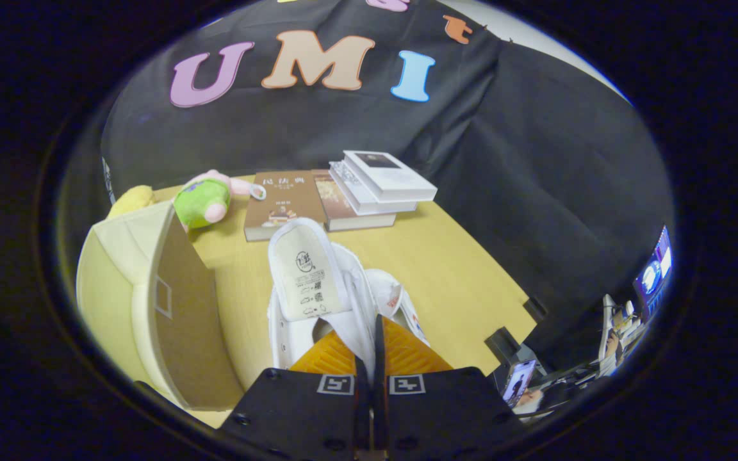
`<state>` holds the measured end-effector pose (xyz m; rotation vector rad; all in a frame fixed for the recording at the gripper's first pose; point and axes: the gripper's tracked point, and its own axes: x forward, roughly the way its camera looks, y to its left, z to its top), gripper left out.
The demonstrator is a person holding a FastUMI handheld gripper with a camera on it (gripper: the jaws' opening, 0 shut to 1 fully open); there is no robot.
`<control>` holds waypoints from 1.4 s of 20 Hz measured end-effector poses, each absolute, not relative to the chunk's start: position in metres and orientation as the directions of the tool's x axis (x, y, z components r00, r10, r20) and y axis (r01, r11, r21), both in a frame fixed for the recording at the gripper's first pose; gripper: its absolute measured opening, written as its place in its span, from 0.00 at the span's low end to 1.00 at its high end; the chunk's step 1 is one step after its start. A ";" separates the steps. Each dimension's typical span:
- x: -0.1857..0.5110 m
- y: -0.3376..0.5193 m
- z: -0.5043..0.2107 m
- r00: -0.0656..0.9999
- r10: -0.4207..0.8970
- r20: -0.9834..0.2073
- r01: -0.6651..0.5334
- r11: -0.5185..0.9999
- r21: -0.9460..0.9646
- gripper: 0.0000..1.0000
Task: Open the storage box then place both shoes into the box .Put the left shoe in first, then the right shoe, with the right side of both shoes facing outward in a uniform manner.
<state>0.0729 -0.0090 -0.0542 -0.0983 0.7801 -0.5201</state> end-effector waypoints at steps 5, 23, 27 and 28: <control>0.089 0.041 0.013 0.698 -0.439 -0.566 0.386 0.896 -0.220 0.06; 0.148 0.194 -0.035 0.560 -0.224 -0.797 0.271 0.959 -0.078 0.06; 0.158 0.198 -0.031 0.565 -0.195 -0.802 0.285 0.958 -0.032 0.06; 0.159 0.201 -0.033 0.561 -0.188 -0.806 0.281 0.959 -0.029 0.06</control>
